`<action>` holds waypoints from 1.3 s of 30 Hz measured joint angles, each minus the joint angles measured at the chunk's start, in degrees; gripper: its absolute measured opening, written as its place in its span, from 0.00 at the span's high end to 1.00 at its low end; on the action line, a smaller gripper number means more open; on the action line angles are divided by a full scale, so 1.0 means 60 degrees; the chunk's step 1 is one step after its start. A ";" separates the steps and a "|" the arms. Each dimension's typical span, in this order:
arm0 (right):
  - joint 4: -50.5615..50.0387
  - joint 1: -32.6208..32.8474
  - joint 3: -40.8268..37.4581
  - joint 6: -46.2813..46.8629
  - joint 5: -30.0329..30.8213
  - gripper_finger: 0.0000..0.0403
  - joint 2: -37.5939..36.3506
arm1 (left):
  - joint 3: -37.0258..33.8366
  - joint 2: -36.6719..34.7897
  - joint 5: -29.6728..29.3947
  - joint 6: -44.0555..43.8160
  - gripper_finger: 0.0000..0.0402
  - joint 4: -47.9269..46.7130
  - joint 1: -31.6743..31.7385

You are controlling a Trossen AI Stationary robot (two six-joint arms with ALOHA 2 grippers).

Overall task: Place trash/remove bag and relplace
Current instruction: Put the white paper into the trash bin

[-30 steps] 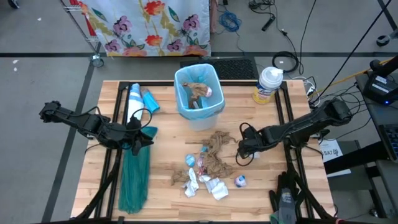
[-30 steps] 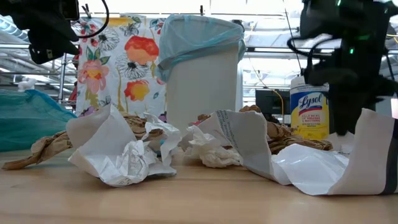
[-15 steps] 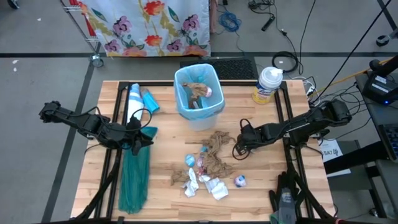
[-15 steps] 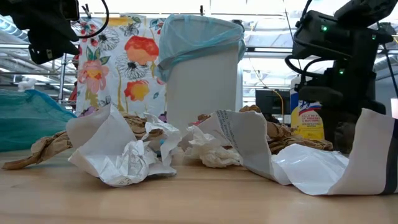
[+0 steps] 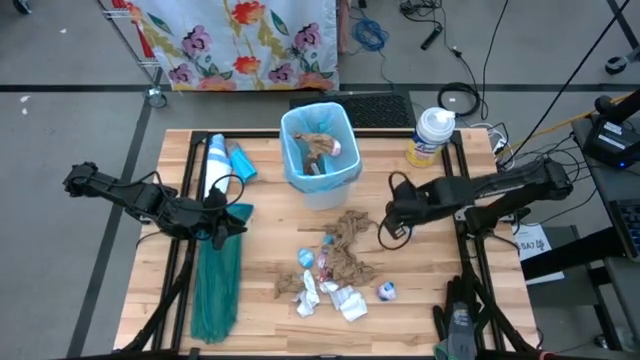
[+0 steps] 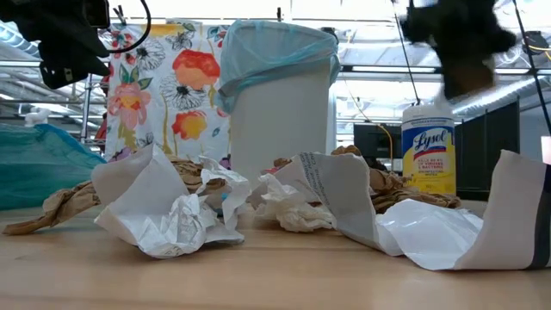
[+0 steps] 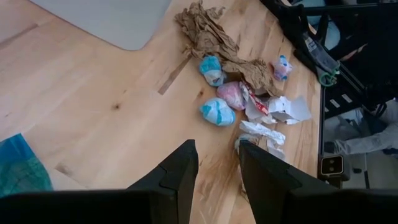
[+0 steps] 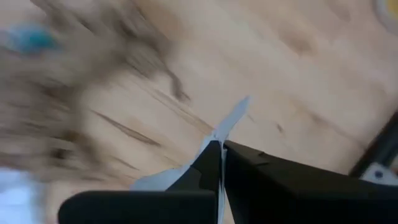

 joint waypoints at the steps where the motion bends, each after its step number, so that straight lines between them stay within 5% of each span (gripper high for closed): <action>1: -0.0297 -0.0011 0.0516 -0.0084 0.0194 1.00 0.0000 | 0.0000 -0.0001 0.0000 0.0000 0.69 0.0000 -0.0002; 7: -0.1267 -0.0218 0.3212 -0.0639 0.1486 1.00 -0.0004 | 0.0000 -0.0001 -0.0003 -0.0109 0.69 0.0033 0.0000; 14: -0.0187 -0.1262 0.5047 -0.2858 0.2068 1.00 0.0219 | 0.0000 -0.0001 -0.0015 -0.0324 0.69 0.0033 0.0008; 21: 0.2696 -0.2974 0.5641 -0.5934 0.0471 1.00 0.0745 | 0.0000 -0.0001 -0.0375 -0.0211 0.69 0.0080 0.0188; 30: 0.4741 -0.4723 0.5641 -0.7684 -0.1942 1.00 0.2232 | 0.0000 -0.0001 -0.0514 -0.0240 0.69 0.0248 0.0313; 39: 0.5695 -0.5407 0.5641 -0.8424 -0.2355 0.96 0.3539 | 0.0000 -0.0001 -0.0618 -0.0225 0.69 0.0273 0.0313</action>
